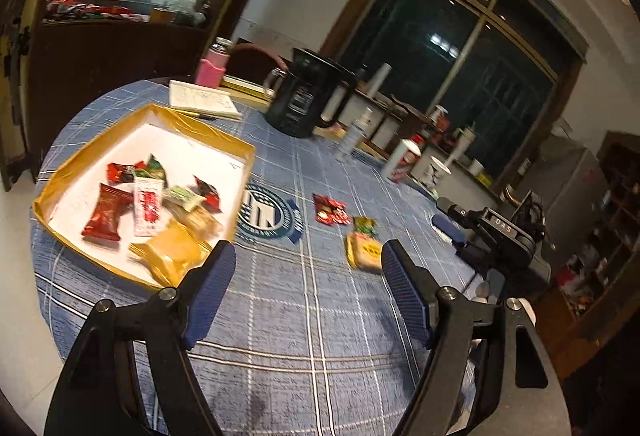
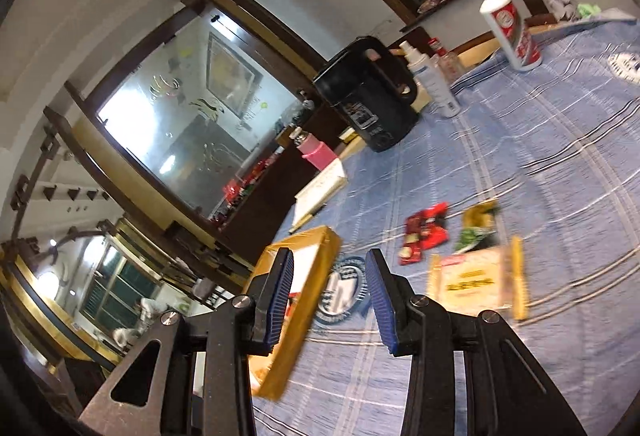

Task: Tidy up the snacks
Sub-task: 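Move both open tools back toward the remaining snacks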

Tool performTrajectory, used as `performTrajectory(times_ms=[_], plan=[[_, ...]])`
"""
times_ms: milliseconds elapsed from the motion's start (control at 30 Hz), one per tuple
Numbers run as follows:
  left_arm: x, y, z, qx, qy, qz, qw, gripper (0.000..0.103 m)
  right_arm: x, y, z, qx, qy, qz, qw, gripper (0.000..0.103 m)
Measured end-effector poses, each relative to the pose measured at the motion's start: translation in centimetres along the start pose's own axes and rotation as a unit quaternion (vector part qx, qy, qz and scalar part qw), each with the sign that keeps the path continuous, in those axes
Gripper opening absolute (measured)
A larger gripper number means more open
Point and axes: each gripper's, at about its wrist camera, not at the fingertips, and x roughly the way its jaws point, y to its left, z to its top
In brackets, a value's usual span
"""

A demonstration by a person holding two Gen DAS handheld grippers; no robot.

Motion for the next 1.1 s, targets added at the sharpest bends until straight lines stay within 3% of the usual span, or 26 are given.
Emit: performTrajectory(times_ms=[133,333,400,433,667,867,1100], plan=[[-0.2,-0.8,-0.3,0.012,-0.001,-0.007,0.9999,0.075,-2.9,0.8,1.0,-0.075,-0.028,-0.065,0.995,0.040],[1.4,-0.8,-0.9,0.000,0.027,-0.043,0.9987,0.075,-5.7,1.2,4.3,-0.106,-0.059,-0.113,0.986,0.043],[2.4,-0.9,-1.2,0.000,0.047,-0.047,0.9978,0.075,-5.4,1.1,5.2,-0.115,-0.056,-0.131,0.983,0.050],[2.9,-1.0,-1.3,0.002,0.053,-0.044,0.9976,0.075,-4.5,1.0,5.7,-0.123,-0.039,-0.144,0.981,0.056],[4.6,-1.4,-2.1,0.017,0.073,-0.029,0.9968,0.075,3.5,-3.3,3.6,-0.077,0.079,-0.146,0.983,0.057],[5.5,-1.5,-2.6,0.042,0.084,-0.004,0.9956,0.075,8.8,-5.5,2.2,-0.058,0.111,-0.167,0.978,0.057],[6.8,-1.4,-2.9,0.039,0.104,-0.004,0.9938,0.075,14.7,-7.7,2.8,-0.040,0.136,-0.210,0.967,0.054]])
